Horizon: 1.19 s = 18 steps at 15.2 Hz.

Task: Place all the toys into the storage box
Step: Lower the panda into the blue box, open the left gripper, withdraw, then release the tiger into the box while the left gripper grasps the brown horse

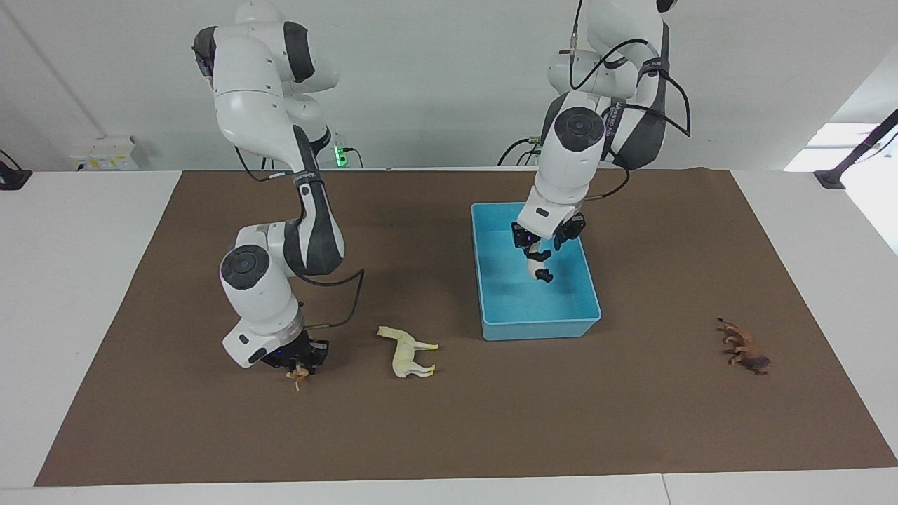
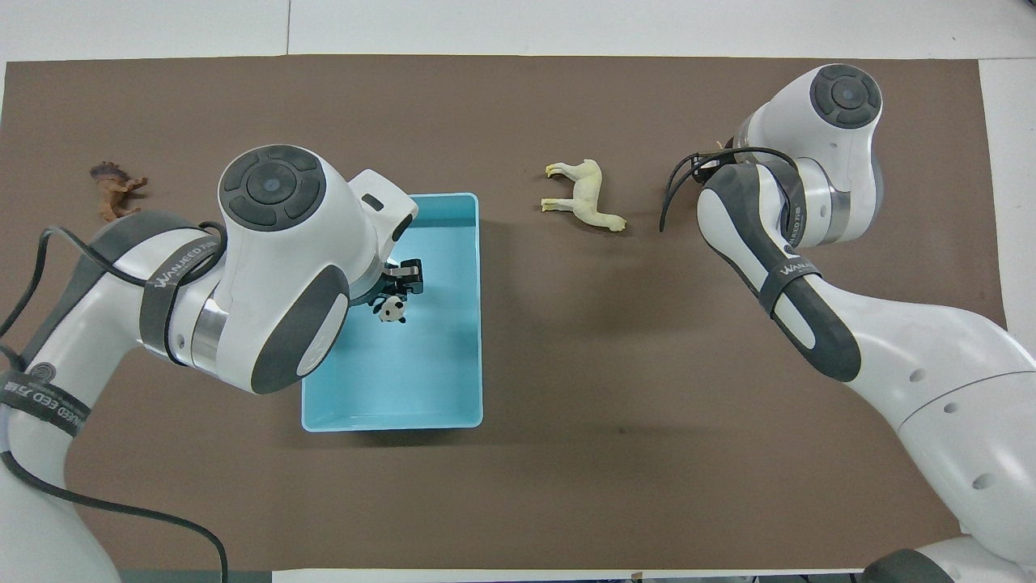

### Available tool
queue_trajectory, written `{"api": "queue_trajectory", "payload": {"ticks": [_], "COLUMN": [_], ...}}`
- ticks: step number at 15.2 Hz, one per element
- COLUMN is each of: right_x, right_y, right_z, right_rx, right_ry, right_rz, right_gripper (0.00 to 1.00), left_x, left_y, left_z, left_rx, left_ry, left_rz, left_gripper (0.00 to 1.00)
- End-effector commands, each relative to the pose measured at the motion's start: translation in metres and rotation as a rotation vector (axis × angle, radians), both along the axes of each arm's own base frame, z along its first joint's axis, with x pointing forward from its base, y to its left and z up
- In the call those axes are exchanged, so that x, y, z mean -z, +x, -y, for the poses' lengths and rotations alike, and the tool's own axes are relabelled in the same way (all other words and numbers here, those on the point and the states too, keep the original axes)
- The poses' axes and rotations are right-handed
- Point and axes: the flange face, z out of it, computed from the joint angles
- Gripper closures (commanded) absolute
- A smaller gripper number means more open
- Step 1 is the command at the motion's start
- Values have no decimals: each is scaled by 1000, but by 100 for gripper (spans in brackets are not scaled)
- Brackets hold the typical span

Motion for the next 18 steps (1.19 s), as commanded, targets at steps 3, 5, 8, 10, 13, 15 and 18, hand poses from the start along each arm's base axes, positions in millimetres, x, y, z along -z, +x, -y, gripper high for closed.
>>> {"api": "queue_trajectory", "payload": {"ticks": [3,5,8,10,13,15,18], "right_x": [-16,-39,-112,-156,-185,-192,-172], "right_y": [2,5,6,-9,-44,-76,-111], "right_z": [-1,-9,-70,-153,-272,-338,-393], "right_rx": [-2,-2,60,115,131,105,103], "right_ry": [1,0,17,54,164,242,297], "right_rz": [-14,-69,-81,-37,42,78,89], "right_gripper": [100,100,100,100,100,100,100], "left_x": [-47,-52,-51,-33,3,31,81], "left_y": [25,57,100,119,146,156,169], "left_z": [-53,-124,-258,-314,-388,-406,-423], "left_rx": [-69,-55,-36,-11,15,22,-16], "left_ry": [-29,-42,-49,-33,32,58,47], "left_rz": [87,127,294,357,434,461,538], "left_gripper": [0,0,0,0,0,0,0]}}
